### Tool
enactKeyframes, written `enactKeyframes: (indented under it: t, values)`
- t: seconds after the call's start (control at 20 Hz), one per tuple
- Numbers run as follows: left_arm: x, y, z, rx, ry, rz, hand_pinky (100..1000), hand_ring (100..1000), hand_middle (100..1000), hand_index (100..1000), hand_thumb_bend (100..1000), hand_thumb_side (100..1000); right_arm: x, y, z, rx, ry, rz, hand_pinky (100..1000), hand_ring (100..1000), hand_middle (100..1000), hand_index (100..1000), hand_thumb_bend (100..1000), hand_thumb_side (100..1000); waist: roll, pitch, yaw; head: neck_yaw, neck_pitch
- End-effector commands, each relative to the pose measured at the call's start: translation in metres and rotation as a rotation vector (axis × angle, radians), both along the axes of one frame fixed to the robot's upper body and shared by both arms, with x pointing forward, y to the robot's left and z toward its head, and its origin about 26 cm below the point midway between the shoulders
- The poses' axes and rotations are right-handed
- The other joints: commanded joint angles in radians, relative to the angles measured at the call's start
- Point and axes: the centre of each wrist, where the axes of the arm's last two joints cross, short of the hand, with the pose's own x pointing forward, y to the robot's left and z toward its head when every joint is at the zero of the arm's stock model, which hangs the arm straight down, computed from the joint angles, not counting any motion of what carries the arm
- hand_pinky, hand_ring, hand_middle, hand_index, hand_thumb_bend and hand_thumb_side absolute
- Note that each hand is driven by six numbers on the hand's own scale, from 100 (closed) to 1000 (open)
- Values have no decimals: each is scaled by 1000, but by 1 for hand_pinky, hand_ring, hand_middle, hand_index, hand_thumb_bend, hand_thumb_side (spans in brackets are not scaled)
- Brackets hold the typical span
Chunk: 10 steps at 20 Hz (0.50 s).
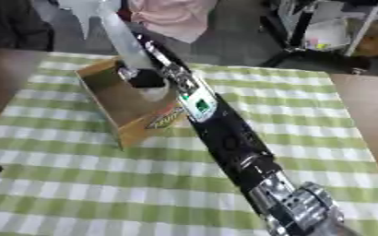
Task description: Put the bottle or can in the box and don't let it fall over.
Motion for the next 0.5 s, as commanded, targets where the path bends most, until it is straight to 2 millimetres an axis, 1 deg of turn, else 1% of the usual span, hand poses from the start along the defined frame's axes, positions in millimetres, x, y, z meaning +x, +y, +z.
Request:
enactKeyframes:
  t: [0.05,0.25,0.35,0.5]
  values:
    - [-1,0,7,4,-25,-10,615,1000,1000,945,246,790,3,-6,13,-56,-66,-37,917,890,1000,1000,182,620,7,-19,-2,-1,-15]
    - [-1,2,5,5,-18,0,614,1000,1000,945,247,792,3,-13,13,-56,-84,-61,915,887,1000,1000,173,613,7,-20,-13,1,-13]
    - [-2,3,3,4,-13,6,614,1000,1000,944,248,792,1,-19,15,-51,-91,-60,914,885,1000,1000,164,615,7,-22,-24,5,-10]
    - [-3,8,-2,3,1,31,613,1000,1000,944,251,794,-3,-34,14,-2,-65,-32,905,877,1000,1000,134,636,7,-30,-61,23,1]
